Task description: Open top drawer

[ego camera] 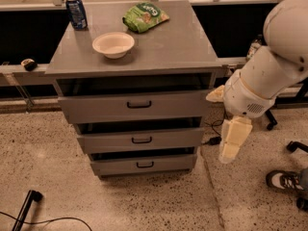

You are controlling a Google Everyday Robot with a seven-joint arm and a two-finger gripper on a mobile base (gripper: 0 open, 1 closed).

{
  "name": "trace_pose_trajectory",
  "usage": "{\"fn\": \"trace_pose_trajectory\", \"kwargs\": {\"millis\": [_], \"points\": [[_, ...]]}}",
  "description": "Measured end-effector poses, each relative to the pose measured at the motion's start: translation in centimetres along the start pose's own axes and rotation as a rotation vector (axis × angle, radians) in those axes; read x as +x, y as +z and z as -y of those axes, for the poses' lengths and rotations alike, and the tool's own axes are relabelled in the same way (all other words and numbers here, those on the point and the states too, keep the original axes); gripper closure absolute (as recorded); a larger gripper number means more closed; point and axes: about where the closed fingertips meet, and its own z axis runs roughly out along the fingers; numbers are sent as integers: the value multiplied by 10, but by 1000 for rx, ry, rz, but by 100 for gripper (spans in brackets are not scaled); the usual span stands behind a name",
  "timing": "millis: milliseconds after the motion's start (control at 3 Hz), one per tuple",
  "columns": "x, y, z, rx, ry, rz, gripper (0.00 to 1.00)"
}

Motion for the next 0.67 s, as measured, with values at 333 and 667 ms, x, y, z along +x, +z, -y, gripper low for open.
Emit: {"fn": "trace_pose_trajectory", "kwargs": {"millis": [333,667], "points": [[0,1,0,-1,-4,0,0],[-19,16,24,65,-44,-1,0]]}}
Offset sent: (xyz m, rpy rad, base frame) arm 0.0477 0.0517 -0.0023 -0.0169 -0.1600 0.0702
